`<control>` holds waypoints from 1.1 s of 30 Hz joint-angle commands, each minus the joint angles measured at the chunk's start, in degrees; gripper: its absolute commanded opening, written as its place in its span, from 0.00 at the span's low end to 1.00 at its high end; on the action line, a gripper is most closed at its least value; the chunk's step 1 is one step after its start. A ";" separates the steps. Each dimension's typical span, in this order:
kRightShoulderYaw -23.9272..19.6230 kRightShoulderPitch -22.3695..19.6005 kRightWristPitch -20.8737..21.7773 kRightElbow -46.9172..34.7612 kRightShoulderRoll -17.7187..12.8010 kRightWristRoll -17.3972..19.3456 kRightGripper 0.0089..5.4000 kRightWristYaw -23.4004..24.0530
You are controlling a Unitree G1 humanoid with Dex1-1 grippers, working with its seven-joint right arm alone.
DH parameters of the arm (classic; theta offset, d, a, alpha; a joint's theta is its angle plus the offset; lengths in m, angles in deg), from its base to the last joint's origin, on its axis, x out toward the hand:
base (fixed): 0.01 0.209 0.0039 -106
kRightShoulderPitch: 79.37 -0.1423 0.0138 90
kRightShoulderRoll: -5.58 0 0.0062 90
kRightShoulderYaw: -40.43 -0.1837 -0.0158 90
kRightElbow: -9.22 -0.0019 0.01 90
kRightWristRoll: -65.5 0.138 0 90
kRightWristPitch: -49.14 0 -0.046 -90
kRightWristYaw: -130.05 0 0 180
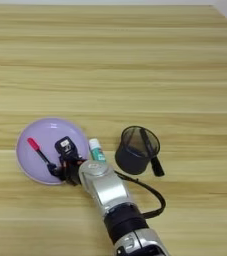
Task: Move the objects on the table
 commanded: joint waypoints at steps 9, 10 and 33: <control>1.60 0.08 -2.31 -1.61 -1.05 -0.41 0.12 -1.19; 1.69 0.14 -2.39 -1.76 -1.12 -0.44 0.10 -1.25; -0.73 1.15 -0.79 -6.32 -0.40 1.13 0.08 0.61</control>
